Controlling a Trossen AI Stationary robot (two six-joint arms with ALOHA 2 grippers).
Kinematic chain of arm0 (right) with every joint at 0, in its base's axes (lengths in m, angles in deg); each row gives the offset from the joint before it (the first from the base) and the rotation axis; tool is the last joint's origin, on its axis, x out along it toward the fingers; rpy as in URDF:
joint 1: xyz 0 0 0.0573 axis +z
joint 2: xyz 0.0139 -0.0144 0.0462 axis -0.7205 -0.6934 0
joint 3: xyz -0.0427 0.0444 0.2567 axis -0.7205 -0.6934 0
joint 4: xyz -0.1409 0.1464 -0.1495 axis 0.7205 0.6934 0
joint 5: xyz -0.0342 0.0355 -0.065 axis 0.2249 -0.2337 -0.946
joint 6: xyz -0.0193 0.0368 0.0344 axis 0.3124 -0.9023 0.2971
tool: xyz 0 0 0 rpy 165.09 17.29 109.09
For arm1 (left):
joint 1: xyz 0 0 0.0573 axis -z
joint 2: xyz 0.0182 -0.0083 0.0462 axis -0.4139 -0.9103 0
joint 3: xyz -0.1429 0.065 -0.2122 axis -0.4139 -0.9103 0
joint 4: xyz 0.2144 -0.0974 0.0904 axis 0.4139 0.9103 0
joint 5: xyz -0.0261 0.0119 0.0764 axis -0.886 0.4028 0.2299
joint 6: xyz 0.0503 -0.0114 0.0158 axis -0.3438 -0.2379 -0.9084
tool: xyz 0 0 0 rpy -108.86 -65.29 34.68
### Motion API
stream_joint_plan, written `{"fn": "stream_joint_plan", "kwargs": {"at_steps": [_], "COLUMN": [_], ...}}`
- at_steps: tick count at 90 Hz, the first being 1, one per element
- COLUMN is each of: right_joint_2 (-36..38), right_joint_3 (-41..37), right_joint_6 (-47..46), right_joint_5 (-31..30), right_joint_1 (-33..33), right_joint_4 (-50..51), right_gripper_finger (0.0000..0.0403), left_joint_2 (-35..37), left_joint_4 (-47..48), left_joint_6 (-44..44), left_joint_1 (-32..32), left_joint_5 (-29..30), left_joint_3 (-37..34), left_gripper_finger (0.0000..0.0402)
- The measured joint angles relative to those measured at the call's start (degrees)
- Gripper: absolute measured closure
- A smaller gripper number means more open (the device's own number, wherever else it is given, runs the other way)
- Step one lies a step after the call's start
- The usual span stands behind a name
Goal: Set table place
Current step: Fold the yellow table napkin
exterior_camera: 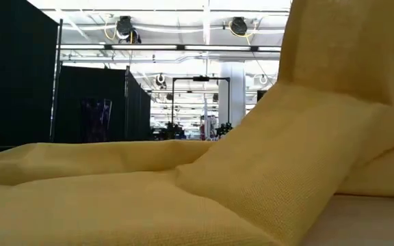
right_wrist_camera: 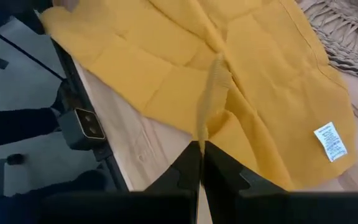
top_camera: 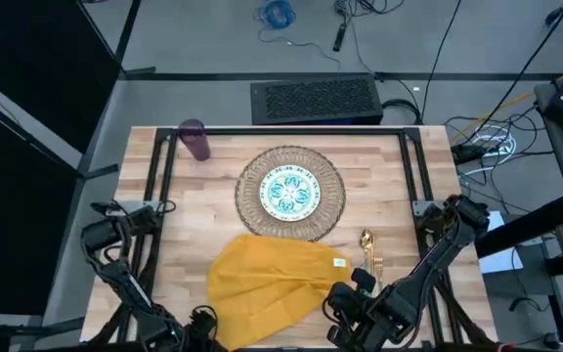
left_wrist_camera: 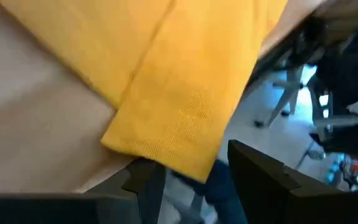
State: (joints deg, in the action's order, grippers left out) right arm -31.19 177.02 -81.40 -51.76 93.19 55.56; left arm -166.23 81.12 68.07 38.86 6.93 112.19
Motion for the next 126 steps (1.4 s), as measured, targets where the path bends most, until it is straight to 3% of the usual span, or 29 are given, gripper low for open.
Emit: {"fn": "stream_joint_plan", "kwargs": {"at_steps": [33, 56, 72, 90, 106, 126], "right_joint_2": [0.00, 0.00, 0.00, -0.09, -0.64, -0.83], "right_joint_3": [0.00, 0.00, 0.00, 0.00, 0.02, 0.00], "right_joint_6": [0.25, 0.23, 0.02, 1.55, 1.82, -0.39], "right_joint_5": [-0.04, -0.07, 0.24, 5.92, 10.76, 11.78], "right_joint_1": [0.44, 0.44, 0.39, 2.26, 3.61, 4.28], "right_joint_4": [-0.68, 0.49, 0.18, -11.82, -17.09, -17.92], "right_gripper_finger": [0.0403, 0.0403, 0.0403, 0.0403, 0.0403, 0.0403], "left_joint_2": [0.04, 0.70, 2.18, 3.08, 3.08, 3.08], "left_joint_4": [0.55, -0.79, 3.56, 6.43, 20.45, 40.06], "left_joint_6": [-2.31, -6.82, -11.25, -17.33, -17.74, -16.28], "left_joint_1": [-0.29, -0.18, -0.25, 0.00, 0.72, 2.37], "left_joint_5": [2.74, 2.57, 2.62, 6.89, 8.16, 9.40], "left_joint_3": [0.07, 3.25, 6.54, 10.86, 16.81, 25.65], "left_gripper_finger": [0.0394, 0.0401, 0.0401, 0.0401, 0.0401, 0.0401]}}
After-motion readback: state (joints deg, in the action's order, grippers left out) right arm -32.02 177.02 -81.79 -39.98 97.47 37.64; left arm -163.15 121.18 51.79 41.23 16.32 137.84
